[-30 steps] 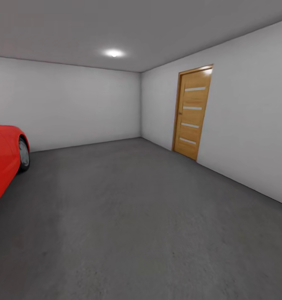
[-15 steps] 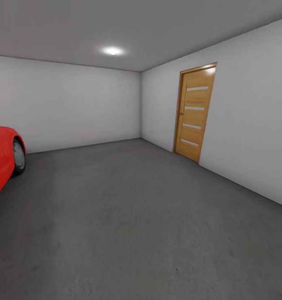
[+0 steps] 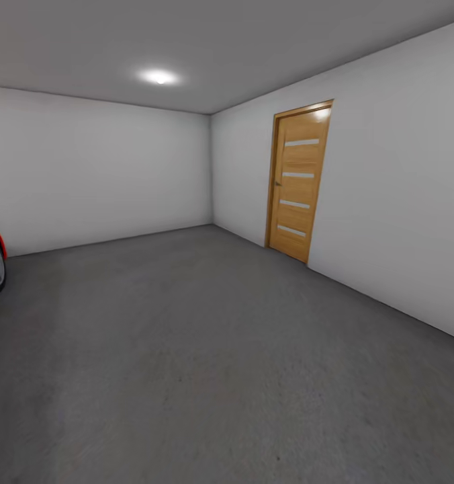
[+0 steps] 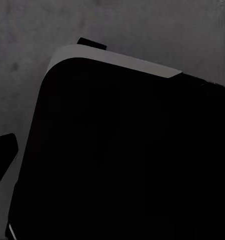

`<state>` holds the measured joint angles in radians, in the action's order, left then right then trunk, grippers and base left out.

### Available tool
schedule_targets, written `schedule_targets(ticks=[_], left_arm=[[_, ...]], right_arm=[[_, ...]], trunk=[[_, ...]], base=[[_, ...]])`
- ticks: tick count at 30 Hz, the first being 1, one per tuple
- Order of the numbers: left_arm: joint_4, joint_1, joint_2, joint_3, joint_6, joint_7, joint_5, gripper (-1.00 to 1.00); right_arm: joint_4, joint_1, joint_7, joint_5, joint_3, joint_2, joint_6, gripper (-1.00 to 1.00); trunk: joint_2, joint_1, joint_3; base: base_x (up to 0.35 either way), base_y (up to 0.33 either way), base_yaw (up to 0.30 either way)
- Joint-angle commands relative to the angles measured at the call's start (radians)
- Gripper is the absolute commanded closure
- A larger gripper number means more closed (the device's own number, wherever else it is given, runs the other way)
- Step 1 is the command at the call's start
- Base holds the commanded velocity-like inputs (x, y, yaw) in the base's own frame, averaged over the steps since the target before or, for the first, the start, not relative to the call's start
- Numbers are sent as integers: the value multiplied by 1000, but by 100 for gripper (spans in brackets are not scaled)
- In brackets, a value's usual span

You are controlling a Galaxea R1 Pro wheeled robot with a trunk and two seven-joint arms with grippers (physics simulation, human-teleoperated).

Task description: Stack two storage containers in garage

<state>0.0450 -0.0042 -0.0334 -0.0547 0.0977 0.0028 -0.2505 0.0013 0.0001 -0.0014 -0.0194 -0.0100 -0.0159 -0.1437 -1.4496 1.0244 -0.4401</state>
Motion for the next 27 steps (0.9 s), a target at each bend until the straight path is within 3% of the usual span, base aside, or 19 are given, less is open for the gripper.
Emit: schedule_targets(ticks=[1,8,17,27], left_arm=[[0,0,0,-5,3,0,-1,-100],[0,0,0,-5,4,0,-1,-100],[0,0,0,-5,3,0,-1,-100],[0,0,0,-5,3,0,-2,-100]], right_arm=[[0,0,0,-2,-1,0,-4,-100],[0,0,0,-2,-1,-1,-2,-100],[0,0,0,-1,2,-3,2,-100],[0,0,0,28,1,-2,2,-100]], trunk=[[0,1,-1],[0,1,-1],[0,1,-1],[0,1,-1]], base=[[325,0,-242],[325,0,-194],[325,0,-14],[325,0,0]])
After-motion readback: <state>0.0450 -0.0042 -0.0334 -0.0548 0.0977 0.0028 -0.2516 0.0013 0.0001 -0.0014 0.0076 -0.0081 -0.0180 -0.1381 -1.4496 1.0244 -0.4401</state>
